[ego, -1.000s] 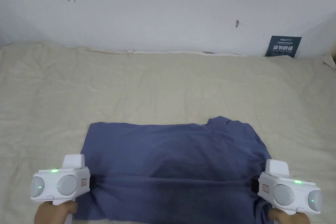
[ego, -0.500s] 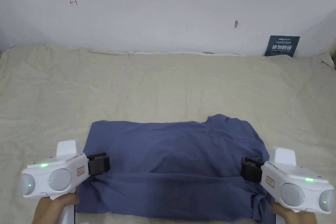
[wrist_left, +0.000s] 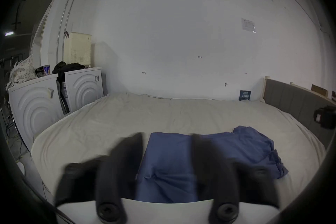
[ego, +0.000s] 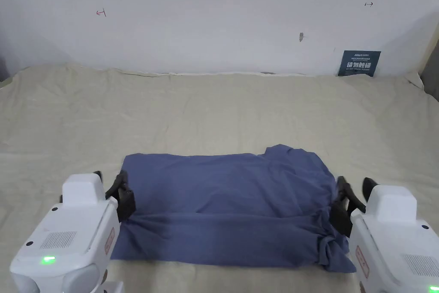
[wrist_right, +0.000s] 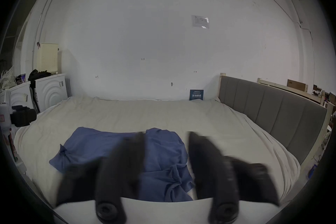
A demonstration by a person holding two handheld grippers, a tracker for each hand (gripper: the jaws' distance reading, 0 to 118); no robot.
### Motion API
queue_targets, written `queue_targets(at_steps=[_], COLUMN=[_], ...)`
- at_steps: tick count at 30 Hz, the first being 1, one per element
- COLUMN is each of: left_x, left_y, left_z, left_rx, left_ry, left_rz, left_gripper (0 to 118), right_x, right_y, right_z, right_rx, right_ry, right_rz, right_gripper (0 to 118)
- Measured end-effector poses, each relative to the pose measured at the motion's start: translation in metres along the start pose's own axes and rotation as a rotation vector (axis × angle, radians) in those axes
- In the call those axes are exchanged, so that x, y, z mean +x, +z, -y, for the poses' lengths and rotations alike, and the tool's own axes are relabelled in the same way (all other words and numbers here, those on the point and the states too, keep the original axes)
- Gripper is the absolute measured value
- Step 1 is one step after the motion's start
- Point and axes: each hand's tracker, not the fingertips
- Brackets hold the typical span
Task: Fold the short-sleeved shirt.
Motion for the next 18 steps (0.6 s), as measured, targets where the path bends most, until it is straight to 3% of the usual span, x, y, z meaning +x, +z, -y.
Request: queue_targets(at_steps=[1,4,8,16,18], left_x=[0.000,-0.002,-0.006,-0.046,-0.057], left_y=[-0.001,0.001,-0.005,-0.050,-0.064], left_z=[0.002,0.011,0.018,0.045,0.055], left_rx=[-0.026,-0.078,-0.108,-0.387,-0.476], left_ry=[-0.003,0.047,0.014,0.076,0.091], left_rz=[0.025,0.090,0.058,0.018,0.018], left_gripper=[1,0,0,1,9], right_x=[0.000,0.002,0.004,0.009,0.009], right_y=[0.003,0.007,0.005,-0.009,-0.014], right_z=[0.002,0.006,0.008,0.012,0.015], right_rx=[-0.001,-0.001,-0.012,-0.058,-0.072], right_ry=[-0.008,-0.030,-0.036,-0.051,-0.048], right_rz=[-0.001,-0.006,0.001,-0.002,0.000], right_gripper=[2,1,1,1,1])
